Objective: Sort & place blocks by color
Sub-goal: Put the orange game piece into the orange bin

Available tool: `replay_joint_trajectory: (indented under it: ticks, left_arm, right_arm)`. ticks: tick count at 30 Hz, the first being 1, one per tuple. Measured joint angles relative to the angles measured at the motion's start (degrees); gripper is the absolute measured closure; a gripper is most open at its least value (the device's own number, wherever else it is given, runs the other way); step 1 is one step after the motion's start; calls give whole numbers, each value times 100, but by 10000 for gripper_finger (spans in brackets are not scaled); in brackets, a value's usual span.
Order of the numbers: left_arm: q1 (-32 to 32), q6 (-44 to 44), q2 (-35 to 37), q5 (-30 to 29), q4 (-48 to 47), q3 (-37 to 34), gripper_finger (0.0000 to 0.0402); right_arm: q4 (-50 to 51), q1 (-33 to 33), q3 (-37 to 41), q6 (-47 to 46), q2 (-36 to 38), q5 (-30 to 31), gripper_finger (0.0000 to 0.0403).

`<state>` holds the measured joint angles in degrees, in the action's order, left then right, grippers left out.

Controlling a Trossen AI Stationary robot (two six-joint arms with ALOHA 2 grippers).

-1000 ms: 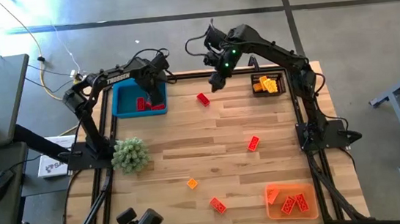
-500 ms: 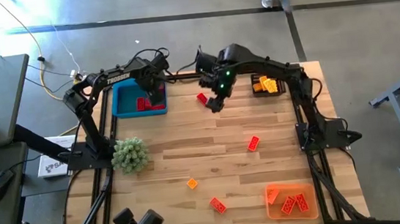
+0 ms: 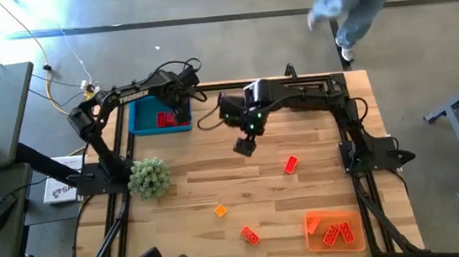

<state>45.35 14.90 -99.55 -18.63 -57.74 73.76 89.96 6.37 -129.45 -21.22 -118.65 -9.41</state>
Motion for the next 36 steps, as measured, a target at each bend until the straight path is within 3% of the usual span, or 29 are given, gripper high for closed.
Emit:
replay_joint_trajectory:
  ticks: [9, 20, 28, 36]
  left_arm:
    - [-650, -481, 353, 176, -251, 2, 202]
    - [-1503, -2034, 426, 1222, -1242, 2, 202]
    - [-2321, -2697, 426, 1203, -1615, 2, 202]
    - [-3240, -2730, 733, 1203, -1689, 2, 202]
  right_arm:
    - [-204, -623, 0, -964, 0, 20, 116]
    - [-302, -1172, 0, -1218, 0, 92, 116]
    - [-555, -1644, 0, -1382, 0, 621, 116]
    - [-1138, -2114, 2, -2253, -6, 977, 116]
